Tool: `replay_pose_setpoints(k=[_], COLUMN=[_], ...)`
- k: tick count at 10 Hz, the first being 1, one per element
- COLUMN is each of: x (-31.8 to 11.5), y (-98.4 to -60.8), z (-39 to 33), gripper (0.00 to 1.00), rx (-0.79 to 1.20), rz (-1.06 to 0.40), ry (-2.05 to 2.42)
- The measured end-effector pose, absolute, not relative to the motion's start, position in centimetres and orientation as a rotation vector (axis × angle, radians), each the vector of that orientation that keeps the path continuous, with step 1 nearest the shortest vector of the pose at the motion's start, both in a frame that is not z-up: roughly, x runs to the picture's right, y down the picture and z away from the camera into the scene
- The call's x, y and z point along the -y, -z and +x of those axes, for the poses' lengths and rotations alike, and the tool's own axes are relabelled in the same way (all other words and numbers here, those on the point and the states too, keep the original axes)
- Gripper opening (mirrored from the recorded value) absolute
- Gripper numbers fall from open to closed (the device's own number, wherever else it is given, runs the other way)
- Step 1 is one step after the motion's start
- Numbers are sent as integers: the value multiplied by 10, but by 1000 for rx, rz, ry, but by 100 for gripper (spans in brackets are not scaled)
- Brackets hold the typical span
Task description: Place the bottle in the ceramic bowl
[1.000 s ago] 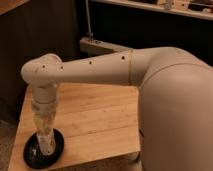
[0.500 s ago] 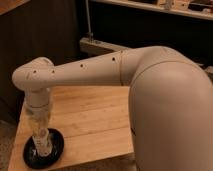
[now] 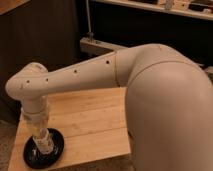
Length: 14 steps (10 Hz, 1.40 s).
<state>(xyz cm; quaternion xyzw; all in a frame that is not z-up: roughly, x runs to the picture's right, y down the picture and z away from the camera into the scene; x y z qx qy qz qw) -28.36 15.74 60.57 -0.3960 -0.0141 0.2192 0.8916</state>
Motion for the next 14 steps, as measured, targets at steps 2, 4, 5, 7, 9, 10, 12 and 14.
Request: replay_pose_setpoints(k=[2, 4, 5, 7, 9, 10, 12, 14], x=[-156, -154, -154, -154, -154, -155, -156, -158], y=[-614, -618, -619, -620, -619, -620, -619, -619], z=[-285, -285, -286, -286, -285, -286, -286, -286], gripper=[0, 0, 0, 0, 0, 0, 0, 1], rx=[42, 59, 64, 80, 84, 85, 85, 79], rz=[-800, -792, -790, -776, -769, -765, -757, -744], ry=[-451, -442, -439, -429, -420, -415, -403, -392])
